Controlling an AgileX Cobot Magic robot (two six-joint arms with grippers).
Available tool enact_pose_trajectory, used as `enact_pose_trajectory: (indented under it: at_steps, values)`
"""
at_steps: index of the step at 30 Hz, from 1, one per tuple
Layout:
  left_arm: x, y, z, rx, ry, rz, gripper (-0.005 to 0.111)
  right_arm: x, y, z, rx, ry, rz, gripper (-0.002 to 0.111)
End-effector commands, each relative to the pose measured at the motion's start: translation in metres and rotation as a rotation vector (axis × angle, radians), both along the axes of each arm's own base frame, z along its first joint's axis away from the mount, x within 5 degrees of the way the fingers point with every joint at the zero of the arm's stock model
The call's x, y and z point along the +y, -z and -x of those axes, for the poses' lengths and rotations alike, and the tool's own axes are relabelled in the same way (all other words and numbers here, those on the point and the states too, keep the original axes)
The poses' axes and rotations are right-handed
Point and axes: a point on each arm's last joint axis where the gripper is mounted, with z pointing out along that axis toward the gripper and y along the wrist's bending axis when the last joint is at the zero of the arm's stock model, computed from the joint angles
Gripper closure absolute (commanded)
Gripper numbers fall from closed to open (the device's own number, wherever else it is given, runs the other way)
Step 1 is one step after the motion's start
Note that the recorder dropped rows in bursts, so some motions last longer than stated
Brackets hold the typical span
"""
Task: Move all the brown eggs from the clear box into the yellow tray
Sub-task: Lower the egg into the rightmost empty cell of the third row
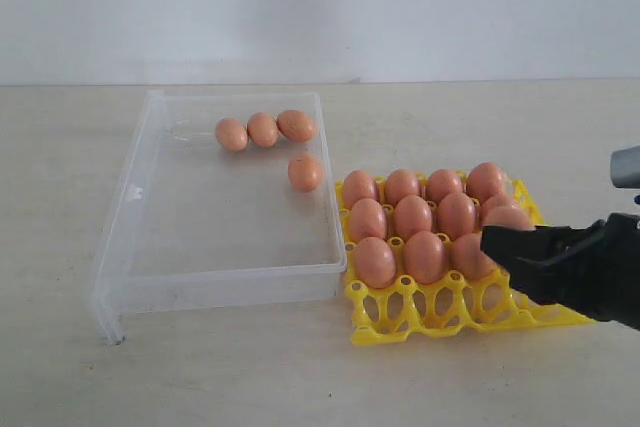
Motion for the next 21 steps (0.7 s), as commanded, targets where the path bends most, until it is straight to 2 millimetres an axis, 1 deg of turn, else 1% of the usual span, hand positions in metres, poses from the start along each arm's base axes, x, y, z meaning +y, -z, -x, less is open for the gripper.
enact_pose_trajectory:
  at_steps: [1, 3, 5, 9, 11, 13, 15, 18, 21]
  values:
    - [0.000, 0.000, 0.000, -0.008, -0.004, 0.015, 0.111, -0.013, 0.001, -0.005, -0.002, 0.137, 0.059, 0.109]
    - [0.000, 0.000, 0.000, -0.008, -0.004, 0.015, 0.111, -0.015, 0.001, -0.007, -0.007, 0.165, 0.072, 0.109]
    - [0.000, 0.000, 0.000, -0.008, -0.004, 0.015, 0.111, -0.018, 0.000, -0.008, 0.001, 0.213, 0.050, 0.109]
    - [0.000, 0.000, 0.000, -0.008, -0.004, 0.015, 0.111, -0.019, -0.002, -0.009, -0.039, 0.212, 0.068, 0.109]
    - [0.000, 0.000, 0.000, -0.008, -0.004, 0.015, 0.111, -0.020, 0.000, -0.012, -0.033, 0.222, 0.096, 0.109]
    - [0.000, 0.000, 0.000, -0.008, -0.004, 0.015, 0.111, -0.021, 0.005, -0.019, -0.009, 0.233, 0.123, 0.109]
    - [0.000, 0.000, 0.000, -0.008, -0.004, 0.015, 0.111, -0.019, 0.011, -0.031, 0.009, 0.223, 0.150, 0.109]
    - [0.000, 0.000, 0.000, -0.008, -0.004, 0.015, 0.111, -0.016, 0.020, -0.049, 0.042, 0.214, 0.161, 0.109]
    - [0.000, 0.000, 0.000, -0.008, -0.004, 0.015, 0.111, -0.014, 0.031, -0.060, 0.094, 0.221, 0.151, 0.109]
